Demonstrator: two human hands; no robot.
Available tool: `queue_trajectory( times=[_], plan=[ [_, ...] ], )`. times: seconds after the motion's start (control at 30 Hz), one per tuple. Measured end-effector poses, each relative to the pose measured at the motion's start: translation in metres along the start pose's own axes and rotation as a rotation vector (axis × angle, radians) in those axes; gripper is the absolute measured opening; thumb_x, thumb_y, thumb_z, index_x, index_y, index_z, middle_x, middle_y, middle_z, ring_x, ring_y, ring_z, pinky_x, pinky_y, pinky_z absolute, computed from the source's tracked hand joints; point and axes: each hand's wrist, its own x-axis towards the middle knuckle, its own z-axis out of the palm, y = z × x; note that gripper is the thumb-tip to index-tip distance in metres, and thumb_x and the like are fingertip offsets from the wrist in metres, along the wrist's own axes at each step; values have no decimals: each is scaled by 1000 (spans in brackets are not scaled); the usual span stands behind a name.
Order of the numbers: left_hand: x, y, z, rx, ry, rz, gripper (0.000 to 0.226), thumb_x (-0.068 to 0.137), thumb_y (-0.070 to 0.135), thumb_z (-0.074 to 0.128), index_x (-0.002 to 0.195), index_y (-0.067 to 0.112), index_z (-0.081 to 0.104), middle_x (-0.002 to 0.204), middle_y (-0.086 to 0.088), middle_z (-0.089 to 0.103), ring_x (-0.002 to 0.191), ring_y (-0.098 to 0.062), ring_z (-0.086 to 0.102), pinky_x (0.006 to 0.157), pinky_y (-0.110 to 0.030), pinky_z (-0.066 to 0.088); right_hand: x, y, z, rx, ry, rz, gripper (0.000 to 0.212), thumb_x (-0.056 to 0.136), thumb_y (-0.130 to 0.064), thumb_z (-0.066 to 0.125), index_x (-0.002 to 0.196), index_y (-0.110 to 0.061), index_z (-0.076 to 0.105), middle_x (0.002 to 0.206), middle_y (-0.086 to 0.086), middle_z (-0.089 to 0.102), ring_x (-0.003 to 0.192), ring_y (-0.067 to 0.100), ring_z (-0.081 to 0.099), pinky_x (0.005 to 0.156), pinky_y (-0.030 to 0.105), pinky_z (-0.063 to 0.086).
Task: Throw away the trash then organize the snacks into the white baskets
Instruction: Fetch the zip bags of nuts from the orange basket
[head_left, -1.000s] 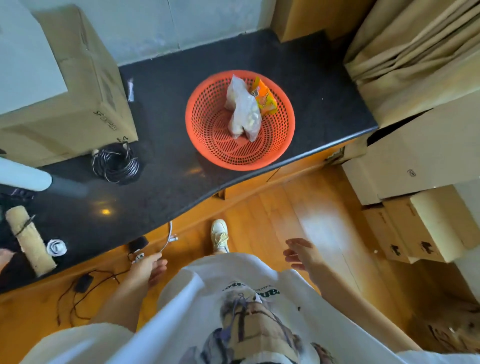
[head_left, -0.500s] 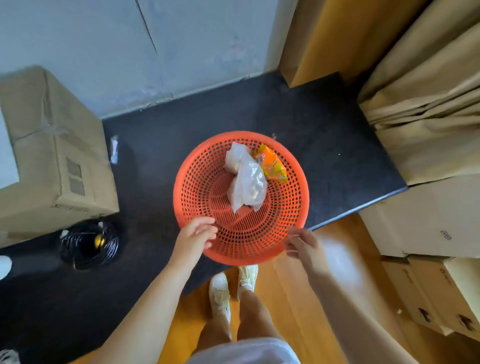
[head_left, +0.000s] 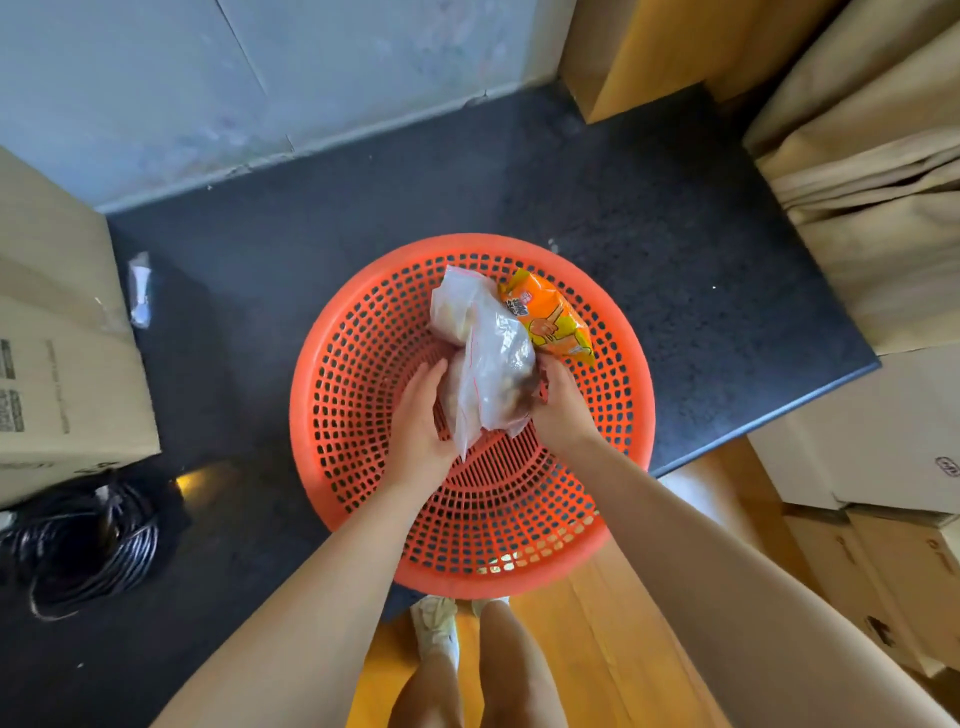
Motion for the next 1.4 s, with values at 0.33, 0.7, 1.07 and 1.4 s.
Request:
queue_trajectory(
  times=[0.33, 0.7, 1.07, 1.4],
  plan=[
    [-3, 18, 5, -289, -36, 15, 50, 87, 3, 59, 112, 42, 43, 108, 30, 50, 95, 29, 47, 81, 6, 32, -11, 18, -10, 96, -114, -34, 79, 63, 2, 79, 131, -17, 43, 98, -16, 57, 87, -3, 54, 64, 1, 41],
    [-25, 38, -19, -518, 4, -147, 29, 93, 10, 51, 118, 23, 42, 100, 11, 57, 71, 17, 59, 51, -1, 42, -53, -2, -24, 271, -321, 36, 52, 66, -19, 84, 113, -21, 61, 106, -3, 71, 102, 13, 66, 92, 37, 52],
    [-95, 100, -60, -815, -8, -83, 18, 85, 44, 54, 98, 36, 64, 106, 4, 66, 110, -24, 60, 98, -48, 45, -157, -45, -65, 714, -286, -55, 61, 67, 2, 71, 123, -3, 49, 110, 13, 64, 101, 25, 63, 90, 40, 52],
    [-188, 130, -111, -871, -331, -91, 50, 73, 64, 45, 108, 35, 64, 110, 13, 71, 106, -7, 65, 80, -27, 56, -314, -48, -76, 995, 181, -73, 59, 67, -5, 69, 122, -9, 50, 104, 1, 70, 96, 18, 67, 76, 30, 55]
  ],
)
